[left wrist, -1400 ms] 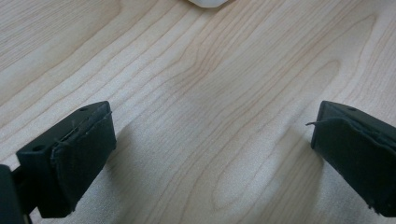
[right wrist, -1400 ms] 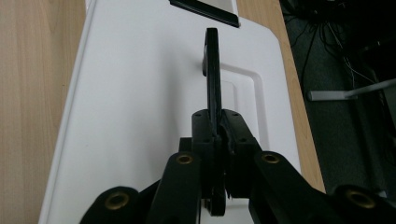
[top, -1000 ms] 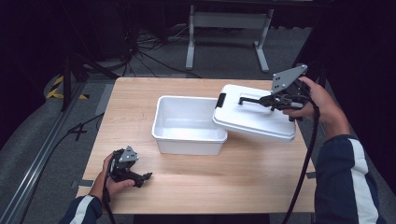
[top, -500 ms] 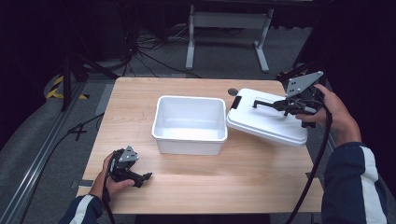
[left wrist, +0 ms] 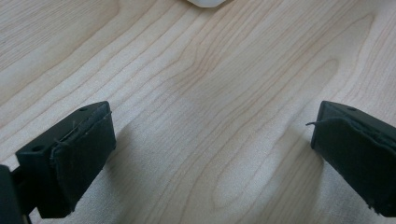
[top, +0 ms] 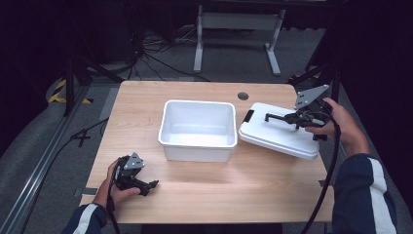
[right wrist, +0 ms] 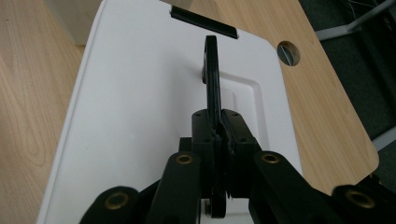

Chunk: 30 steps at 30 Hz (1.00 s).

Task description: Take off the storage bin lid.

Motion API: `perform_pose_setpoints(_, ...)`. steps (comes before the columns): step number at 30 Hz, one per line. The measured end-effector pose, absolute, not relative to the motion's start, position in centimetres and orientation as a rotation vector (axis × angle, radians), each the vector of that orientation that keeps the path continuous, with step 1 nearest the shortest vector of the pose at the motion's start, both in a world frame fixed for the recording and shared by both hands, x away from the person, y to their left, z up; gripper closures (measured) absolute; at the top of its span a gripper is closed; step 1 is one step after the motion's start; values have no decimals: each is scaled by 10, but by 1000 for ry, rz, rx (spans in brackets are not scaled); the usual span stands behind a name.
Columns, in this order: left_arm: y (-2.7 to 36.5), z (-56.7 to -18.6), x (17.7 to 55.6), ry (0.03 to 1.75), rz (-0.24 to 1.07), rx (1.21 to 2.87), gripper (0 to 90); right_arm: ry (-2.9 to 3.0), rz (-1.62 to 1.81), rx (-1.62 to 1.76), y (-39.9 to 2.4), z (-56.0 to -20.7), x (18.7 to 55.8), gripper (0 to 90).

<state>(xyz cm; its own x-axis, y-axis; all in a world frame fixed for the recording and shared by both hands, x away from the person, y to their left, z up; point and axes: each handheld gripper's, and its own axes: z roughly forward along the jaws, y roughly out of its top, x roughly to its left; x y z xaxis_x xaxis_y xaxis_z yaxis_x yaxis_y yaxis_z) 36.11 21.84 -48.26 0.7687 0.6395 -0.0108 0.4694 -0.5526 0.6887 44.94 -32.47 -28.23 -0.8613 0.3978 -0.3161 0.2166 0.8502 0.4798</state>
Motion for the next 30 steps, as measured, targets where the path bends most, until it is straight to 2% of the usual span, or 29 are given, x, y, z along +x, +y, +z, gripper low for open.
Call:
perform_pose_setpoints(10, 218, -483, 361, 822, 316, 2261, 3, 2676, 579, 494, -321, -314, 458, 848)
perform_pose_setpoints(30, 218, -483, 361, 822, 316, 2261, 3, 2677, 543, 544, -323, -341, 468, 847)
